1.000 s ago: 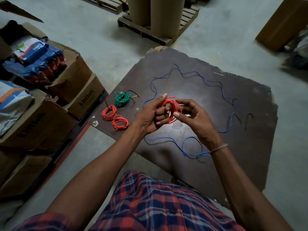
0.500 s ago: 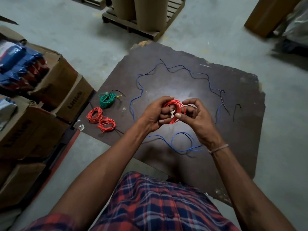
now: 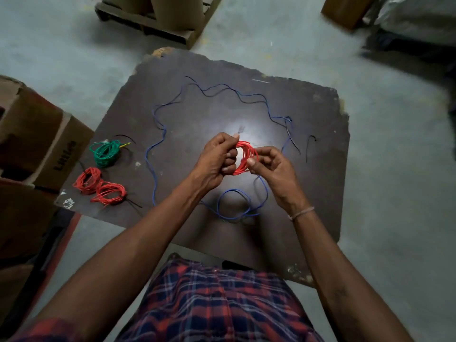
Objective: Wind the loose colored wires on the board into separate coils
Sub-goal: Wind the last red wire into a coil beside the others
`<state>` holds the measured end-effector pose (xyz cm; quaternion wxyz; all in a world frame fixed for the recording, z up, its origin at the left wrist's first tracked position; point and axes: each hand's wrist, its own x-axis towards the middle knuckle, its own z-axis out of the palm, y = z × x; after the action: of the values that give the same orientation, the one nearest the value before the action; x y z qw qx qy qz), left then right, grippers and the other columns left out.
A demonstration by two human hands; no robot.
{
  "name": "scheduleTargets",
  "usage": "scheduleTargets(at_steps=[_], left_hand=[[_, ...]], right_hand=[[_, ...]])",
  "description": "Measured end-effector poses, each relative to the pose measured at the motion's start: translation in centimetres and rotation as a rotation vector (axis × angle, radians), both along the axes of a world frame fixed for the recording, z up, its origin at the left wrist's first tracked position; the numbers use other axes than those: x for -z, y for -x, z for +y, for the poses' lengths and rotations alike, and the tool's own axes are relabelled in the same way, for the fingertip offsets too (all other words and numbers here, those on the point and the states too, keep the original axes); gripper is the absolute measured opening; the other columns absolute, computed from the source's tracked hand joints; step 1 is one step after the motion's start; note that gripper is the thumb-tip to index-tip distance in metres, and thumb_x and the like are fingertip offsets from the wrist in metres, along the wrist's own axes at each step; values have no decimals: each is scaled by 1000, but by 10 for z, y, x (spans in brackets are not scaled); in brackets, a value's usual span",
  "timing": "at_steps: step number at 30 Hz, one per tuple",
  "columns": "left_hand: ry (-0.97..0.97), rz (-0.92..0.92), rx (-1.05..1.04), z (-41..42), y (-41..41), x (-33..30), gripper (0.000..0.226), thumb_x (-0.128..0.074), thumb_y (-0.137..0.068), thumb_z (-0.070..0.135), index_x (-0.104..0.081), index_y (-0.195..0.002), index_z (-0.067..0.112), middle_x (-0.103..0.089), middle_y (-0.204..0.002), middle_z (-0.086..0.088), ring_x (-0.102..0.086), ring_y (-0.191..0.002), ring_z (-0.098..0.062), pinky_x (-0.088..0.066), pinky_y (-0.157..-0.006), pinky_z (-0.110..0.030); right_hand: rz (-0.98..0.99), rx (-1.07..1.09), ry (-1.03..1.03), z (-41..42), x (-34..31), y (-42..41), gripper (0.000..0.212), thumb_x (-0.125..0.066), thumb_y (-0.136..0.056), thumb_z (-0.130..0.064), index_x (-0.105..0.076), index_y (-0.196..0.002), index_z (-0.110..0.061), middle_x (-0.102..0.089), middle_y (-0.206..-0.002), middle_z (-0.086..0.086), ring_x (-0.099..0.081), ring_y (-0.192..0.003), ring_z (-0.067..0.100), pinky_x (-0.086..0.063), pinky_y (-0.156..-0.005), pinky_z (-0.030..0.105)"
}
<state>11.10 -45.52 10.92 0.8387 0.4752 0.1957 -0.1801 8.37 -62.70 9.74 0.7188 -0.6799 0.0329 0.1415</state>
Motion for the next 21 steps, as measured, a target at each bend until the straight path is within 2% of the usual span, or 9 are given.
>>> scheduleTargets(at_steps=[3,5,9,11,13,15,18,21], left_hand=[[14,29,4,-11,-8,9,37,-53,-106,21,-36,-73,22,-30,-50,6,-19,-36,-3,-16,-34,-13],[17,55,3,-16,-14,16,37,-53,-106,22,-35,-74,23,-30,-51,7,-19,-36,-2,-16,-35,-13],[15,78,25,-24,-22,27,37,-50,-108,24,-33,-74,24,-30,-52,8,-18,-36,-2,-16,-35,-13],[26,81,37,-26,-24,32,37,-49,-108,24,-31,-75,24,-30,-52,8,-18,-36,-2,-16,-35,-15],[58,82,38,-28,-24,36,37,-47,-108,25,-28,-76,25,-29,-51,9,-18,-35,-1,-14,-35,-16],[87,82,25,-28,-21,36,36,-45,-108,24,-29,-77,26,-29,-52,10,-19,-35,-1,-10,-37,-18],[90,69,4,-26,-13,34,34,-43,-109,26,-32,-76,27,-30,-55,10,-20,-38,-1,-11,-40,-19],[110,40,-2,-23,-7,36,32,-42,-109,25,-35,-78,25,-34,-58,9,-23,-40,0,-19,-39,-17]], right_hand=[[70,56,7,-29,17,-16,19,-72,-95,-16,-66,-112,-9,-76,-100,11,-69,-89,14,-56,-78,26],[108,169,77,-54,37,-31,9,-72,-96,-22,-69,-101,-15,-78,-99,12,-69,-86,14,-55,-74,23],[209,414,448,-108,91,-70,11,-76,-82,-28,-69,-75,-23,-74,-84,4,-66,-74,13,-53,-73,32],[285,493,610,-130,115,-94,16,-71,-79,-30,-65,-67,-21,-75,-82,3,-72,-77,22,-59,-76,39],[300,530,756,-141,123,-115,17,-67,-83,-30,-66,-74,-16,-78,-94,7,-73,-93,31,-59,-84,37],[307,519,849,-144,126,-130,14,-66,-87,-29,-70,-85,-16,-76,-107,9,-70,-103,32,-53,-86,33],[359,486,919,-139,130,-144,10,-67,-83,-27,-68,-84,-17,-75,-108,8,-70,-102,32,-57,-91,36],[367,503,1015,-134,136,-150,26,-61,-83,-24,-75,-101,-11,-74,-110,12,-70,-104,35,-56,-95,42]])
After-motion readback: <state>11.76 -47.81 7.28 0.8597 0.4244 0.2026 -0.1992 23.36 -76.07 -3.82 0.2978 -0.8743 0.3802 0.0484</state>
